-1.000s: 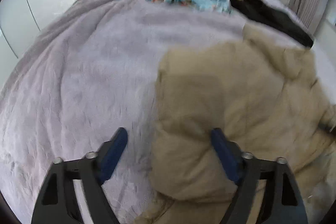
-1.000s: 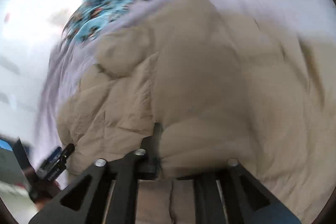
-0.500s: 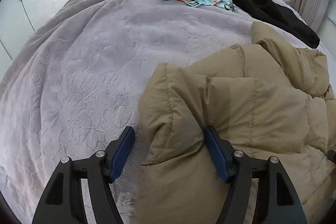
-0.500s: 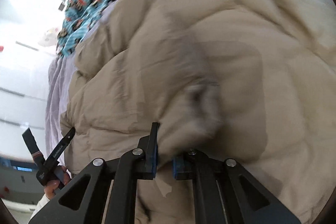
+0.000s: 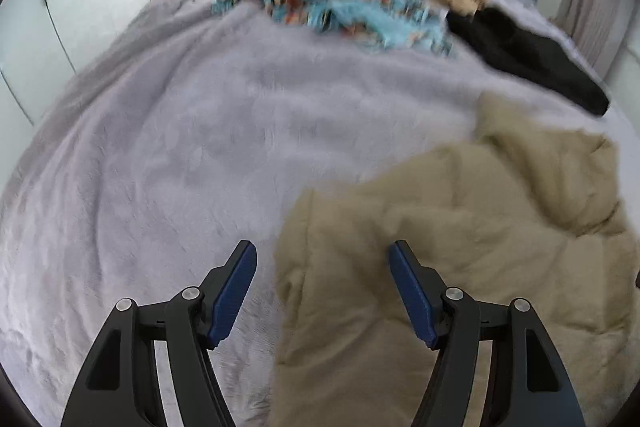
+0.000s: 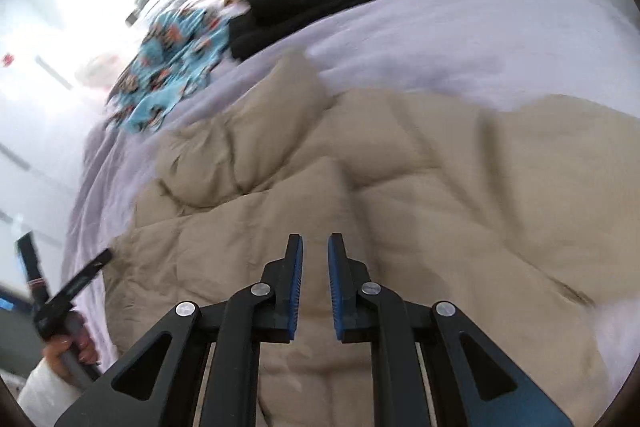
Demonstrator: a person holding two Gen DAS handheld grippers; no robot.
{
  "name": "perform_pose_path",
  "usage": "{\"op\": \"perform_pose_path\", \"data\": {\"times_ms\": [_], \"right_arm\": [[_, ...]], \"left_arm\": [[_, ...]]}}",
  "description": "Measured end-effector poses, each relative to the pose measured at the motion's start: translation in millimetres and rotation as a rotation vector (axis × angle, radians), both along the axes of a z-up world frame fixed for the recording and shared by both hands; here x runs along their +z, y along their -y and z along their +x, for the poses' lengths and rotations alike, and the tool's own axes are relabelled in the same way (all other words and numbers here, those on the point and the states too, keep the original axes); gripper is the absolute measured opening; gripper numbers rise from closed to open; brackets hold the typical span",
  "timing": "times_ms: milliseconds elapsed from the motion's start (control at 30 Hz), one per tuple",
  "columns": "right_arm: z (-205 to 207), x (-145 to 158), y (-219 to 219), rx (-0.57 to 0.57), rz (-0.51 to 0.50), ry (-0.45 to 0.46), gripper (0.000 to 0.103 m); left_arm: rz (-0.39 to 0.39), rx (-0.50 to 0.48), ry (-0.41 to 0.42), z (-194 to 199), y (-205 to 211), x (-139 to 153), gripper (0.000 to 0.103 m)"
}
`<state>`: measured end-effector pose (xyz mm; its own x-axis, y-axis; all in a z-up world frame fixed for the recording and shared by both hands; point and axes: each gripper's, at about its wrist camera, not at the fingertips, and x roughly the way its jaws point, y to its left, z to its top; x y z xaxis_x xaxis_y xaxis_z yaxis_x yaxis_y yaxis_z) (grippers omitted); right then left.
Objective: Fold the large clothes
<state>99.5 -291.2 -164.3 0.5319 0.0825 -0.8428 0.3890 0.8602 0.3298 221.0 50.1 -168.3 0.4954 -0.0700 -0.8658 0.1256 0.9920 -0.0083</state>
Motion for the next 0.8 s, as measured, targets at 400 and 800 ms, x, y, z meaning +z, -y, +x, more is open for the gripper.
{"op": "perform_pose_path", "data": {"times_ms": [400, 800], "right_arm": [[-24, -20, 34, -0.090, 0.023, -0.073, 0.011], [-133, -10, 90, -0.321, 0.267, -0.048, 0.049]], "left_arm": [[0.038, -0.006, 0.003, -16, 7, 14, 0.071], [0.011, -0.210, -0.098, -100, 98, 46, 0.071]]}}
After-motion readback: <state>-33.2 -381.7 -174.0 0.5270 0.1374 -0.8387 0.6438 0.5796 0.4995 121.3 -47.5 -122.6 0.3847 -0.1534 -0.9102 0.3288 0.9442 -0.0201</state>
